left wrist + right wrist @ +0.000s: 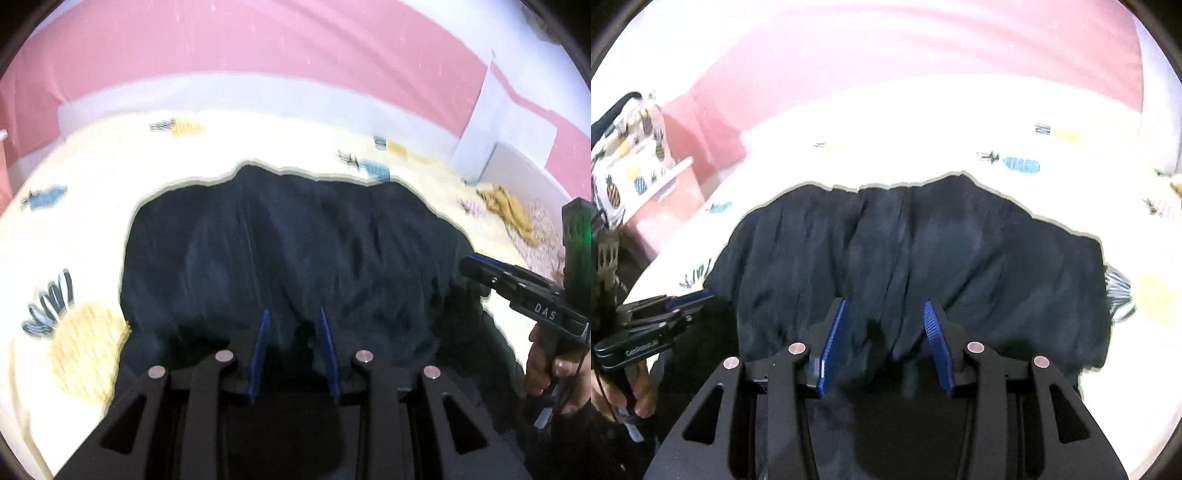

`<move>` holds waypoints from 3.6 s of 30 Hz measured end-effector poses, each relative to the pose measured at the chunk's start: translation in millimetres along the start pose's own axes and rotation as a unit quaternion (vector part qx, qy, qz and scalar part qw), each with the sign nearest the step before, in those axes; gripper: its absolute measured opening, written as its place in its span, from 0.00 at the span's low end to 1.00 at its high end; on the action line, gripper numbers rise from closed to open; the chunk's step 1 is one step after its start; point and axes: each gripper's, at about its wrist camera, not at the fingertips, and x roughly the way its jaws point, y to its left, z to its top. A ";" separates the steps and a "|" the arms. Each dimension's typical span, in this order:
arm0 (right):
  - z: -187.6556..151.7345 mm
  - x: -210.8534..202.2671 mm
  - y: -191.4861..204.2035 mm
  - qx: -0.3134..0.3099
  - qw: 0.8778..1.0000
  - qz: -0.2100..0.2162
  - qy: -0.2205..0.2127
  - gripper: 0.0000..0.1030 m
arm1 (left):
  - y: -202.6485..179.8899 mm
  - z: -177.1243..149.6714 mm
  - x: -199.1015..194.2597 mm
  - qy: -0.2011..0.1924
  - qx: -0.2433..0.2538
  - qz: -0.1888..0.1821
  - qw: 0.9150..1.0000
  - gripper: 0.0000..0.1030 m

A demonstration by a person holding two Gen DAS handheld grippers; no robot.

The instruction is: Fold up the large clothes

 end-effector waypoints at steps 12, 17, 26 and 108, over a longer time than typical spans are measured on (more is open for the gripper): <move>-5.5 90.0 -57.2 0.005 0.997 -0.069 0.033 0.42 | 45.3 1.5 87.6 0.018 -0.049 0.040 0.998 0.44; 3.7 70.7 -57.0 0.013 0.996 -0.071 0.043 0.42 | 43.0 11.4 74.4 0.031 -0.062 0.042 0.997 0.42; -11.8 31.9 -2.4 -0.013 0.999 0.011 0.032 0.42 | -18.6 -6.0 31.0 0.000 0.005 -0.057 0.998 0.42; -224.6 -169.4 -81.9 0.175 0.977 -0.120 0.016 0.64 | 52.1 -194.1 -132.4 -0.016 -0.060 0.146 0.987 0.62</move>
